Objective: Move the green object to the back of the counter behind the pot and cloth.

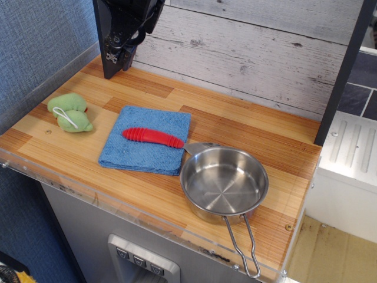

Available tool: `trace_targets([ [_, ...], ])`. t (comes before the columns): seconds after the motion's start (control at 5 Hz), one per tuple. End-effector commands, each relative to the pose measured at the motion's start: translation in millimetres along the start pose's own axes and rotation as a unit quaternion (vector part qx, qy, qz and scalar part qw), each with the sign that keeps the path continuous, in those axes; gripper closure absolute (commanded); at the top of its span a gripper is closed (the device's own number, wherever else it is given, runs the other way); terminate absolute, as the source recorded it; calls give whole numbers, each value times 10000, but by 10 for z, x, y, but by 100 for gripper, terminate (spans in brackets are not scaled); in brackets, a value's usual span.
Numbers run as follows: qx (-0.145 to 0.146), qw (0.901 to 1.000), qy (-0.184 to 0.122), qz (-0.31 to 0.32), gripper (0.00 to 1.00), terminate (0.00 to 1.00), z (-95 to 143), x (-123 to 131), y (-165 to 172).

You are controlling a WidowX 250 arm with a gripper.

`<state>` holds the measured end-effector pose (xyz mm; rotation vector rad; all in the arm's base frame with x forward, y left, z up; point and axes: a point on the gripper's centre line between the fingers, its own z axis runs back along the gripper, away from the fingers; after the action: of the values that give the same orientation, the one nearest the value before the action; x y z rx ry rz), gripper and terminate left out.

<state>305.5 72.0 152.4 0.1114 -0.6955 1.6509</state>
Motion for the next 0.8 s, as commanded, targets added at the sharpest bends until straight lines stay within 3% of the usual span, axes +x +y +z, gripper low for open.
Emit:
trace_targets([
  [0.0,0,10000,0,0,0,0,0,0,0],
  [0.6,875,9913,92,983,0,0,-569,341,317],
])
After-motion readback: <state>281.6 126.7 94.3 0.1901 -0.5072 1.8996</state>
